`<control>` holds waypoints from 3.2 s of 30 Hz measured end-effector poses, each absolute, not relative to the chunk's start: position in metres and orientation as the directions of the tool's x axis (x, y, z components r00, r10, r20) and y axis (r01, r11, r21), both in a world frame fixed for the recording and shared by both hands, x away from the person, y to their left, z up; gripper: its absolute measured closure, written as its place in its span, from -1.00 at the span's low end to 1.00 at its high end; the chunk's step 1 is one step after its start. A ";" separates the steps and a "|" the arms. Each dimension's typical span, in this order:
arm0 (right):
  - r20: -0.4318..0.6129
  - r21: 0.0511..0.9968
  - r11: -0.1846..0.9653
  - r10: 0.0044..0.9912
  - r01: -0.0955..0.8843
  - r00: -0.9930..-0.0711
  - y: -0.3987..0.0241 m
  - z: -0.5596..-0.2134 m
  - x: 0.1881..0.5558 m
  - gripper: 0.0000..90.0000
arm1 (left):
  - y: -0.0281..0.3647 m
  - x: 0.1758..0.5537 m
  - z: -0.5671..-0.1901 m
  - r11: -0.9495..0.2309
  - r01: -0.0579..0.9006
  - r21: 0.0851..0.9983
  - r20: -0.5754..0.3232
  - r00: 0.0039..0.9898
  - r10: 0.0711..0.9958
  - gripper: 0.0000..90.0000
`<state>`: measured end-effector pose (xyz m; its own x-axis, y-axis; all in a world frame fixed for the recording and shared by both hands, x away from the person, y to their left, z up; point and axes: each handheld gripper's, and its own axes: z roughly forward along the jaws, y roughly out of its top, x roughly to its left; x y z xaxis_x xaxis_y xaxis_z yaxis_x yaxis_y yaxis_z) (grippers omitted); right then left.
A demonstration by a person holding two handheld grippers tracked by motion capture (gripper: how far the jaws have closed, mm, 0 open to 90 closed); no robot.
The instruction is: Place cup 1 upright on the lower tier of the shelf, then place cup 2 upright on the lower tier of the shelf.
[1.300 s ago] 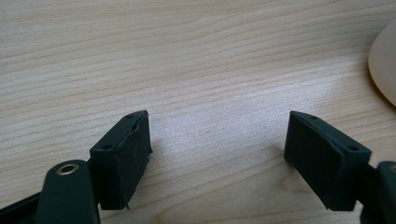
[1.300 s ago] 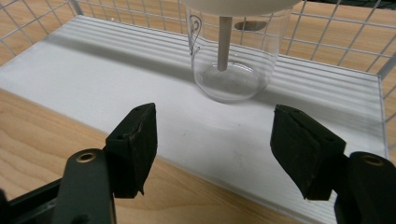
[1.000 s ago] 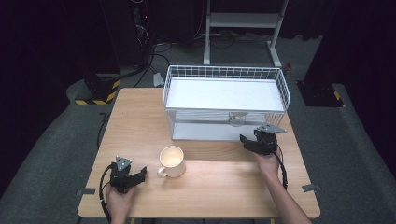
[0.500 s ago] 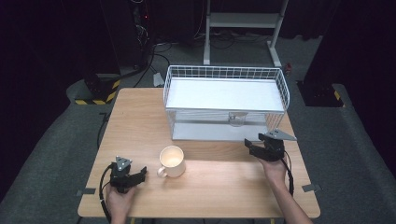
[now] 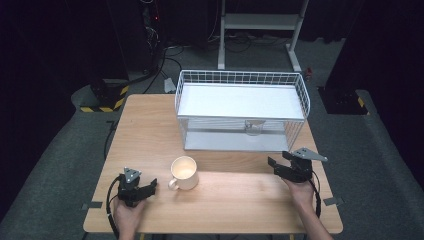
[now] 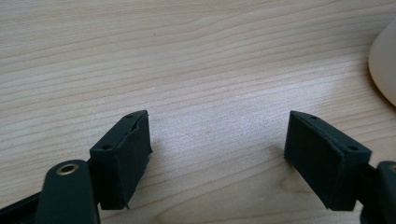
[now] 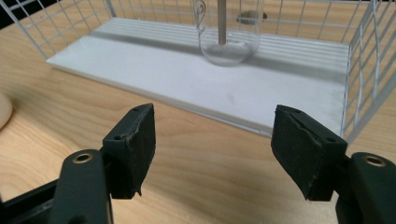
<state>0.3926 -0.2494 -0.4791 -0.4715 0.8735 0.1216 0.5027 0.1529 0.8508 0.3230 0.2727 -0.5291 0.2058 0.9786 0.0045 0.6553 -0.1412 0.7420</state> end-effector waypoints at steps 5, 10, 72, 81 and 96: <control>0.114 0.845 0.165 0.873 0.508 -0.474 -0.254 -0.487 0.383 -0.31 | 0.273 0.323 -0.529 -0.141 0.655 0.742 0.004 0.206 0.979 -0.49; 0.119 0.834 0.167 0.876 0.526 -0.467 -0.260 -0.497 0.372 -0.31 | 0.273 0.323 -0.529 -0.141 0.655 0.742 0.004 0.206 0.979 -0.49; -0.020 0.722 0.355 0.868 0.593 -0.496 -0.259 -0.524 0.361 -0.42 | 0.249 0.282 -0.497 -0.202 0.606 0.769 -0.066 0.391 0.918 -0.84; -0.020 0.722 0.355 0.869 0.594 -0.495 -0.259 -0.524 0.361 -0.42 | 0.231 0.280 -0.494 -0.213 0.595 0.775 -0.075 0.421 0.904 -0.88; -0.021 0.722 0.357 0.867 0.592 -0.497 -0.259 -0.524 0.361 -0.42 | 0.201 0.293 -0.490 -0.250 0.576 0.778 -0.074 0.479 0.875 -0.97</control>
<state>0.3607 -0.2594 -0.5236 -0.4971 0.8675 -0.0210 0.5925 0.3570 0.7222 0.2930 0.2012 -0.4900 0.4791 0.8746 -0.0743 0.5762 -0.2496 0.7783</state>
